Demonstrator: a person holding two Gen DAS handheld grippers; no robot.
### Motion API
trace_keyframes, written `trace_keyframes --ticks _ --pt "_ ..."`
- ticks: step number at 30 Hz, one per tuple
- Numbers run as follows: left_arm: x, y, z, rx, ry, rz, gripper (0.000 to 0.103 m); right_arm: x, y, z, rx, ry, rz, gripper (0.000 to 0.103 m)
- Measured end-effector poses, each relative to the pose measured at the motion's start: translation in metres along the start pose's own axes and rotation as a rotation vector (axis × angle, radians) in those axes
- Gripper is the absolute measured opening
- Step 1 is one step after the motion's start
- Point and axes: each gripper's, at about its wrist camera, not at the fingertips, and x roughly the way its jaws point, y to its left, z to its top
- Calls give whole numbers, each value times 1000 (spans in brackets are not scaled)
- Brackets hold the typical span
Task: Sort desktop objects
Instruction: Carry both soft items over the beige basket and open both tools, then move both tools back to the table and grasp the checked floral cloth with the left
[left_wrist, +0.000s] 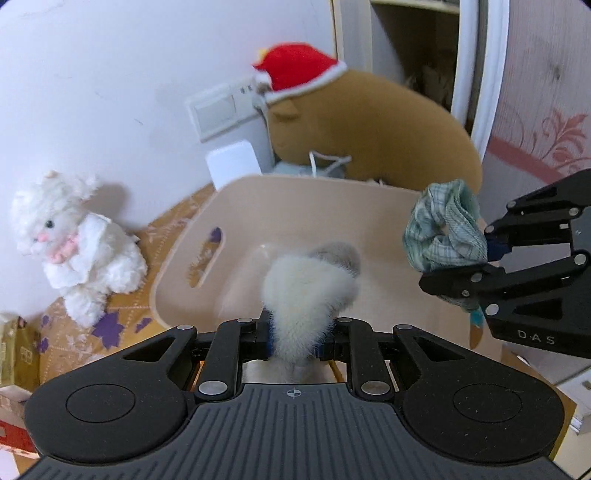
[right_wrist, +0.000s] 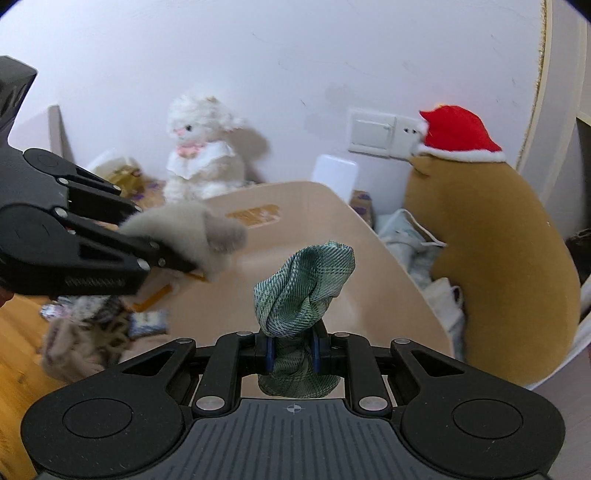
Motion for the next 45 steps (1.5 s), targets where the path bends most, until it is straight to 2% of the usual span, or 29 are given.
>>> trace_keyframes --ticks 9,17,20,22,24,29,36,37,40,42,45 --pt "46 -23 3 47 93 -26 19 37 -14 -12 60 107 -11 18" --pt "63 -30 -2 59 142 -23 19 53 -15 -18 62 168 -11 19" --pt "67 -28 -2 33 172 -30 23 59 -16 -20 76 206 -30 21" --pt "69 -27 -2 28 183 -39 41 59 -15 -21 71 208 -28 25" --pt "68 -28 -2 38 177 -28 45 58 -13 -21 67 204 -24 39" --pt "62 -21 -1 18 164 -8 55 52 -14 -20 96 192 -22 45" --pt "32 -5 5 -49 78 13 74 29 -21 -13 155 130 -57 77" --pt "26 -1 6 -69 61 8 76 24 -20 -12 154 117 -61 78" --pt "5 9 9 -115 15 -1 78 10 -14 -7 130 80 -68 83" --pt "-7 15 11 -131 -8 3 80 0 -8 -2 110 50 -75 94" --pt "-30 29 9 -158 -43 12 82 -15 7 5 79 -4 -64 101"
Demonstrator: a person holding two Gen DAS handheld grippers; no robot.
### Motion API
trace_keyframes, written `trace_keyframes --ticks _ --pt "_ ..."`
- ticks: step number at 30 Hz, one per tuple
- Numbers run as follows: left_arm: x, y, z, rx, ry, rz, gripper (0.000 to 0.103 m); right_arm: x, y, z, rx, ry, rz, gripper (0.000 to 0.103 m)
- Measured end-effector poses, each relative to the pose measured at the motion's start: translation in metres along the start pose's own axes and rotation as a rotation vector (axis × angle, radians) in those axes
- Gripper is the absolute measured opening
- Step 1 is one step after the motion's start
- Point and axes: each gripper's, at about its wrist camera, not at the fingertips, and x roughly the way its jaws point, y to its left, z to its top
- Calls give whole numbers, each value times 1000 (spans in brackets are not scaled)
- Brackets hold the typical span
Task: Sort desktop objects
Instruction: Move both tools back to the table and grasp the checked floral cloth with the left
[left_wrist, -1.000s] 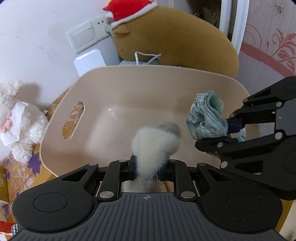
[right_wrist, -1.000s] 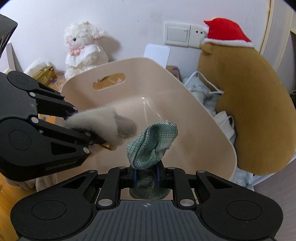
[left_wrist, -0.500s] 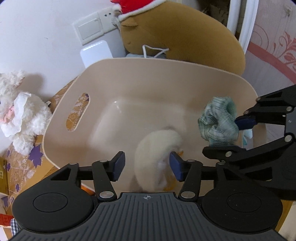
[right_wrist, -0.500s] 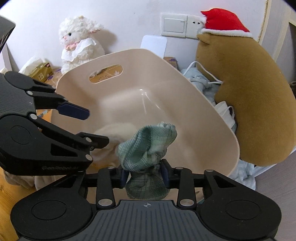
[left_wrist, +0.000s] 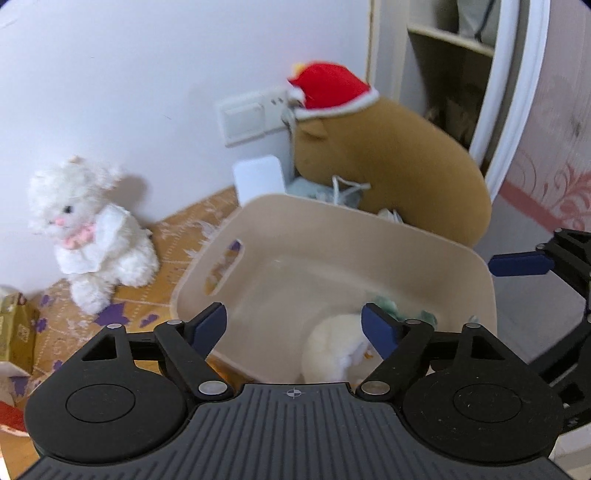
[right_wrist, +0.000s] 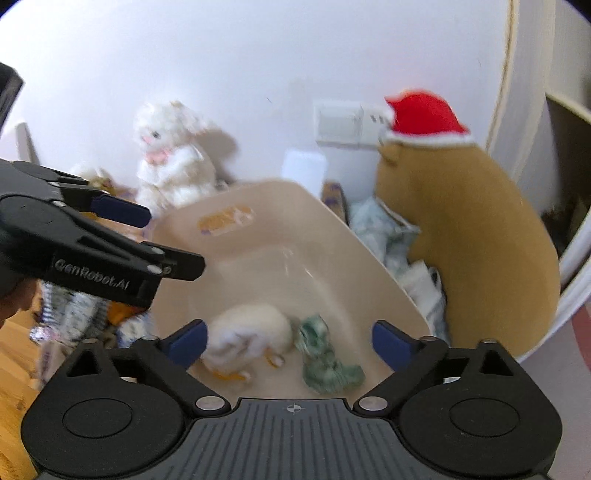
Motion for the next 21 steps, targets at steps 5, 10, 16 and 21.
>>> trace_keyframes --ticks 5,10,16,21 --pt "-31 36 -8 -61 -46 37 83 -19 28 6 -54 -61 27 103" --pt "-49 68 -23 -91 -25 85 84 -23 51 3 -81 -61 68 103" --pt "-63 94 -44 -117 -16 149 84 -20 74 -9 -80 -42 108 103" --pt "-60 118 -62 -126 43 191 84 -12 94 -24 -64 -3 164 103"
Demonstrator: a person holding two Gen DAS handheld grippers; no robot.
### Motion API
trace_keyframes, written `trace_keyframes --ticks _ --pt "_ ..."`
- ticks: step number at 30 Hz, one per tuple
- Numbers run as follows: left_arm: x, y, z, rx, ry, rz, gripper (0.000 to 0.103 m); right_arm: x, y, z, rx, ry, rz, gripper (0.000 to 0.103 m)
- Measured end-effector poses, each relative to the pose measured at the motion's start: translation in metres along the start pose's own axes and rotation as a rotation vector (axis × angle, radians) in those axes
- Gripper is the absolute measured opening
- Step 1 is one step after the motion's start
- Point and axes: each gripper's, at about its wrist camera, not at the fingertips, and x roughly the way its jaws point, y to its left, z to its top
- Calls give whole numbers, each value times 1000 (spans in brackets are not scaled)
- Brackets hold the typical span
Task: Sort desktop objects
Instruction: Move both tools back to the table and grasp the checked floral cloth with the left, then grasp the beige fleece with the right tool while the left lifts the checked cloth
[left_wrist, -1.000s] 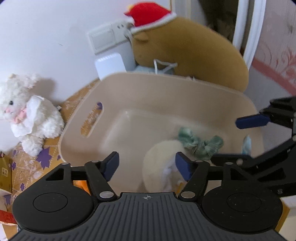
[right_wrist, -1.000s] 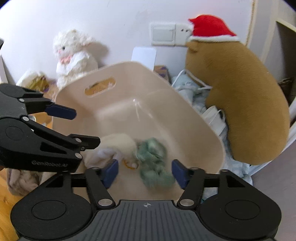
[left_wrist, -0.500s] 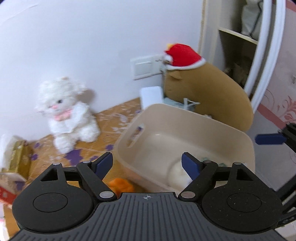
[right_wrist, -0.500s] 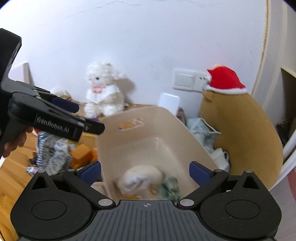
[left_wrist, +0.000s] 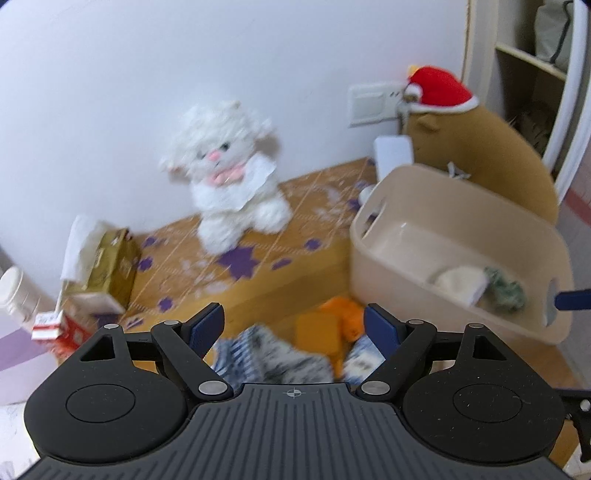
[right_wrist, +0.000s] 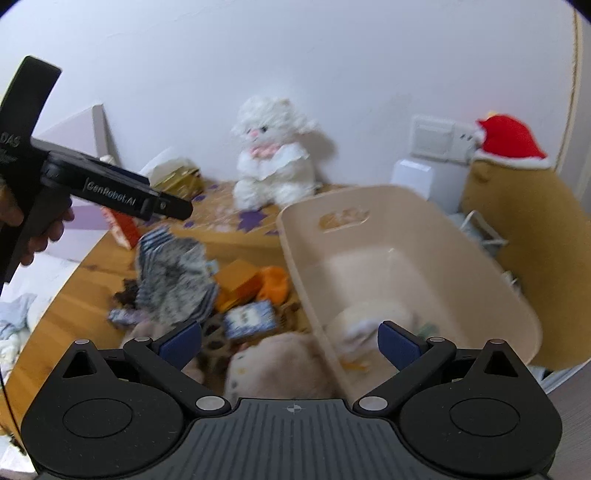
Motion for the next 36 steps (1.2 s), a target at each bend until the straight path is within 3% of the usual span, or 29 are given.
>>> trace_keyframes --ticks 9,14,18,20,22,26,31,34,36 --pt "36 27 -19 -10 118 25 84 32 15 -30 65 120 51 103" --pt "61 35 -27 -24 192 42 84 51 5 -41 158 169 26 103" --pt "75 38 -33 -24 225 45 82 62 4 -45 158 174 -37 103" --pt "80 37 -36 -24 240 38 73 65 7 -46 141 174 -68 103" --pt "85 36 -38 -24 265 29 54 67 11 -47 126 176 -85 103" --pt "88 32 -42 -21 279 22 46 68 18 -46 120 162 -123 103" --pt "87 31 -44 -27 276 4 23 76 27 -49 93 156 -198 101" --pt "85 34 -44 -45 266 5 20 77 35 -50 47 141 -237 85" --pt "83 34 -45 -55 261 3 19 77 40 -50 16 139 -221 43"
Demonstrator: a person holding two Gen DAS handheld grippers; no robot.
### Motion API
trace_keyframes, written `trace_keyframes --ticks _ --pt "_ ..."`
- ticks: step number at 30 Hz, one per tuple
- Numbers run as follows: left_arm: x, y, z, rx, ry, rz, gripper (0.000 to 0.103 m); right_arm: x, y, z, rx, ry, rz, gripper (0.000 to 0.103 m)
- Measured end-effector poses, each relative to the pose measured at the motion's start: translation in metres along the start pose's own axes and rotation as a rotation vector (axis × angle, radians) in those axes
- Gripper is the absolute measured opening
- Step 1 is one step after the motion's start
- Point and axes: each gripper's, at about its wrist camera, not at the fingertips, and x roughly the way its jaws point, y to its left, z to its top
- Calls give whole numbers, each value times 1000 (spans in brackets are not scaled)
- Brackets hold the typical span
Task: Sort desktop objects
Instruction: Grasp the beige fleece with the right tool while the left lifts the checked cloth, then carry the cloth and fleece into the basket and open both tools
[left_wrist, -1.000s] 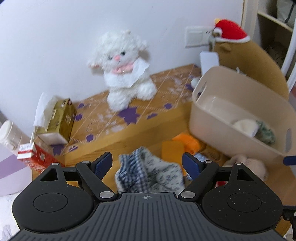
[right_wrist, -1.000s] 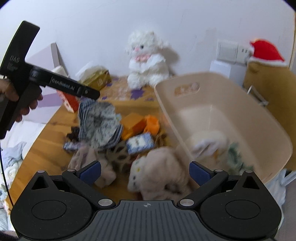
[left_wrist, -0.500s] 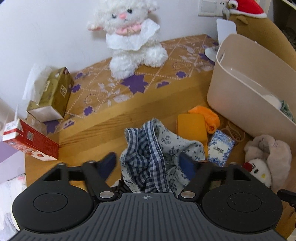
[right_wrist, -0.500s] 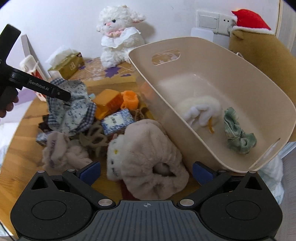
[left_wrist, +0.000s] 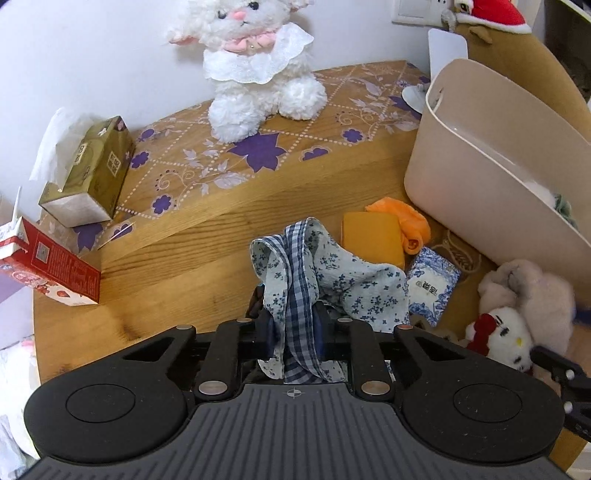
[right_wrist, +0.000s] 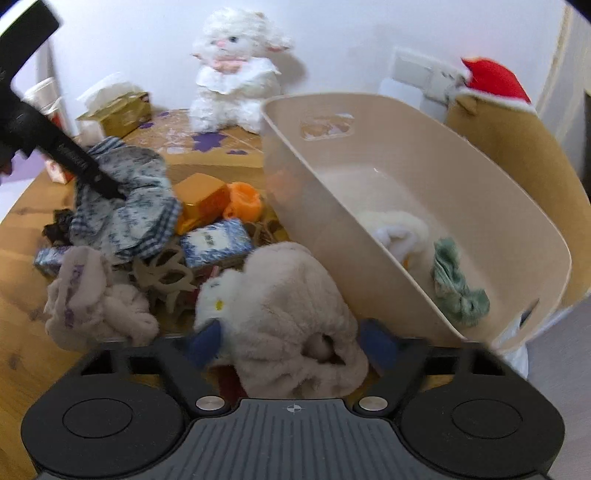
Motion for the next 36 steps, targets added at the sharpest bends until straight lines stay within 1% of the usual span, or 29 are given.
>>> trace_keyframes --ticks 2,3,4,5,6,8,11,19,25,30,36 --pt "-2 -1 -1 2 -4 3 19 4 1 -1 7 31 26 40" --pt "-2 -1 -2 4 -7 5 19 5 1 -1 2 45 22 32" --pt "-4 -2 -2 5 -12 5 18 6 1 -1 -1 48 26 27" --pt "-6 -2 -3 5 -18 6 17 7 0 0 0 56 29 15" --pt "-8 -2 -3 4 -27 7 16 7 -2 0 6 60 34 12" --pt "-13 -2 -4 5 -47 10 16 4 -6 -1 27 45 56 10" --pt "-23 -4 -3 8 -73 6 15 -7 -11 -1 25 21 73 9" --pt "-49 -15 2 19 -154 -13 14 -40 -32 10 60 -16 156 9" --pt "-68 -28 6 34 -201 -30 14 -69 -41 27 50 -84 195 9" --pt "-85 -37 13 48 -246 -41 14 -89 -50 39 65 -136 226 9" --pt "-106 -50 29 65 -306 -54 14 -113 -65 57 69 -215 232 9"
